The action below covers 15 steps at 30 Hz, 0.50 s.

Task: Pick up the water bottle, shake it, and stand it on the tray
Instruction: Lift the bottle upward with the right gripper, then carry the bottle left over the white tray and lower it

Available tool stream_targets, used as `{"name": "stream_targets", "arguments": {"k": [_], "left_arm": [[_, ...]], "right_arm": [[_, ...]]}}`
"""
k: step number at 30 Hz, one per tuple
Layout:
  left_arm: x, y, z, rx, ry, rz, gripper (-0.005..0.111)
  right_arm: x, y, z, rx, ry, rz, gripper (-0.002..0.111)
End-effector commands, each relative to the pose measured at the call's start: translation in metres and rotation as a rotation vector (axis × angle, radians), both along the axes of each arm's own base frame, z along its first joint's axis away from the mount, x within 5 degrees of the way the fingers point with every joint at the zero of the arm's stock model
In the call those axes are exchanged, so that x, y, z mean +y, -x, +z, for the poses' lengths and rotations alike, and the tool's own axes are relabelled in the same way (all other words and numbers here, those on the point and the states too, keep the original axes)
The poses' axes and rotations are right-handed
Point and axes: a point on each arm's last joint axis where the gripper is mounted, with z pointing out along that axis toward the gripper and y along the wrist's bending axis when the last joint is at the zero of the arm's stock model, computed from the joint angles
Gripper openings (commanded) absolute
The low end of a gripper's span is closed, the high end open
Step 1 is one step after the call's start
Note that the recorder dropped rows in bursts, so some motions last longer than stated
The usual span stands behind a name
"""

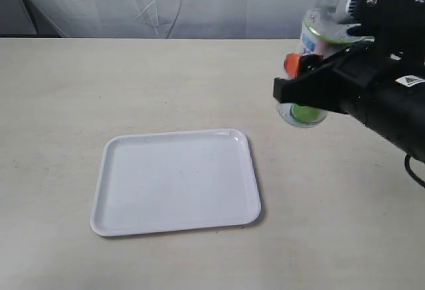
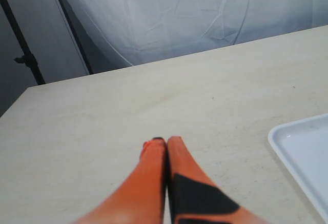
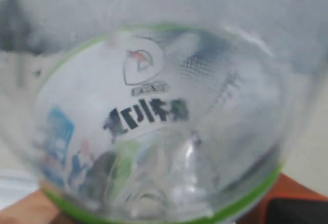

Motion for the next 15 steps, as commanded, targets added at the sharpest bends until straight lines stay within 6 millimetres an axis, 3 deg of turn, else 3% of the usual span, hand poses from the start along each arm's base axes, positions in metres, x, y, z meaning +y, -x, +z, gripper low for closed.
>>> {"name": "stream_targets", "arguments": {"k": [1, 4, 5, 8, 9, 12, 15], "left_arm": [[0.000, 0.000, 0.000, -0.014, 0.007, -0.003, 0.000], [0.000, 0.000, 0.000, -0.014, 0.007, -0.003, 0.000], [0.000, 0.000, 0.000, -0.014, 0.007, -0.003, 0.000], [0.000, 0.000, 0.000, -0.014, 0.007, -0.003, 0.000], [0.000, 0.000, 0.000, -0.014, 0.007, -0.003, 0.000], [0.000, 0.000, 0.000, -0.014, 0.007, -0.003, 0.000], [0.000, 0.000, 0.000, -0.014, 0.007, -0.003, 0.000]], "right_arm": [[0.011, 0.010, -0.002, -0.040, 0.172, 0.250, -0.001], [-0.018, -0.007, -0.002, 0.031, -0.061, -0.221, -0.001], [-0.015, -0.006, -0.003, 0.070, -0.086, -0.200, -0.001], [0.013, 0.011, -0.006, 0.041, 0.129, 0.260, -0.001], [0.017, 0.014, -0.006, 0.014, 0.188, 0.342, -0.001], [0.012, 0.005, -0.002, 0.090, -0.054, 0.126, -0.001], [0.021, 0.004, -0.004, 0.033, 0.002, 0.193, -0.001]]}}
